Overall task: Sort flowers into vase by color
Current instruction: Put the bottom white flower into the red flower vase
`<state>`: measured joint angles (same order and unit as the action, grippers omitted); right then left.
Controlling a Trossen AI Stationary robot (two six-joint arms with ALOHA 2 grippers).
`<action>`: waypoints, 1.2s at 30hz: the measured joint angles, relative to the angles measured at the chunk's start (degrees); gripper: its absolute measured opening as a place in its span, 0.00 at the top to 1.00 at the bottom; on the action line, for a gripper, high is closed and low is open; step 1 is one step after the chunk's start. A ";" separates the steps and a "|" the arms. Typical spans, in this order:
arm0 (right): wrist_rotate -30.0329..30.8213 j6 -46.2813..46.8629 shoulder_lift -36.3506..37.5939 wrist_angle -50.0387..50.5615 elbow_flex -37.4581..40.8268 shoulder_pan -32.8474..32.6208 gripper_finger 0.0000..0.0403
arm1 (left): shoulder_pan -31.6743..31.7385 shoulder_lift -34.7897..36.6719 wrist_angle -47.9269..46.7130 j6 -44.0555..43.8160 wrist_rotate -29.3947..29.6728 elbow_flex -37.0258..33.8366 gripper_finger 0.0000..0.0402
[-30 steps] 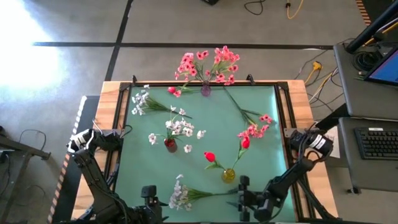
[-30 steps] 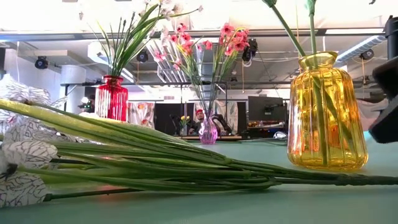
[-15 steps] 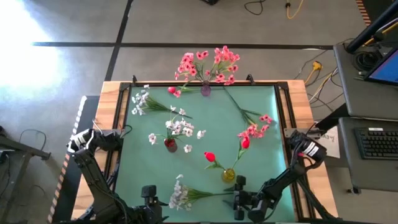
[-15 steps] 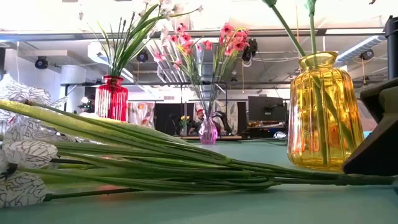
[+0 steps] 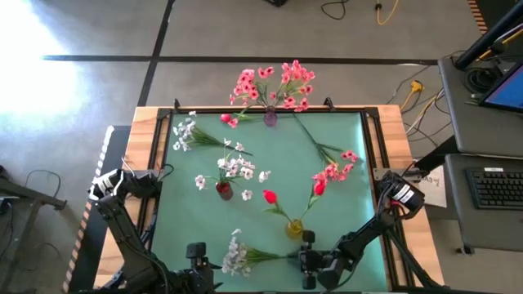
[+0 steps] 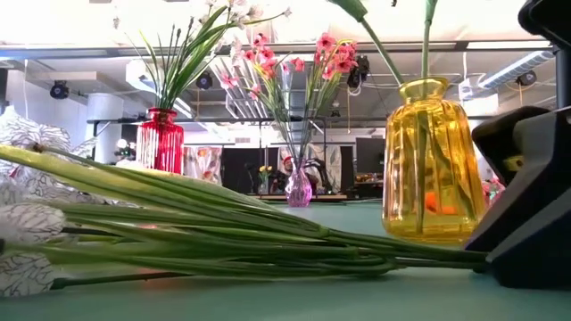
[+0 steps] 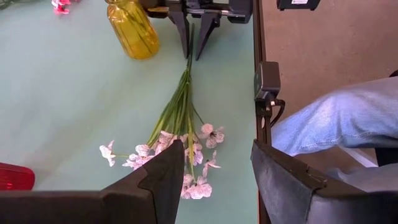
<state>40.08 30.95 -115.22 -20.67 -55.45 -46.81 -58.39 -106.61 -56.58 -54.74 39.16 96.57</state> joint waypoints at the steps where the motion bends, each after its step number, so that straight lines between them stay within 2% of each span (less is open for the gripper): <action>1: -0.02 -0.38 0.00 0.06 -0.07 -0.01 0.85 | 0.00 0.00 0.02 0.00 0.00 0.00 0.57; 8: 0.35 -1.06 -0.04 0.39 -0.49 -0.92 0.96 | 0.00 0.00 0.02 0.00 0.00 0.00 0.57; 14: 1.87 -1.78 0.03 0.88 -1.83 -3.29 0.96 | 0.00 0.00 0.03 0.00 0.05 0.00 0.57; 22: 6.53 -4.00 0.58 2.09 -7.12 -5.19 0.96 | 0.02 0.00 0.67 1.20 3.81 0.00 0.57; 28: 10.78 -0.62 4.02 10.21 -10.62 -5.92 0.97 | -0.08 0.00 3.87 1.31 5.97 0.19 0.57; 32: 14.64 -2.01 6.76 10.28 -11.78 -6.82 0.97 | -0.58 0.00 3.91 3.75 7.21 3.49 0.57; 36: 19.15 -1.85 8.88 9.77 -12.01 -6.95 0.97 | -1.37 0.00 4.53 10.42 11.62 8.88 0.57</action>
<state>59.23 29.10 -106.34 -10.90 -67.46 -53.76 -59.76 -106.61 -52.05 -44.32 50.77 105.45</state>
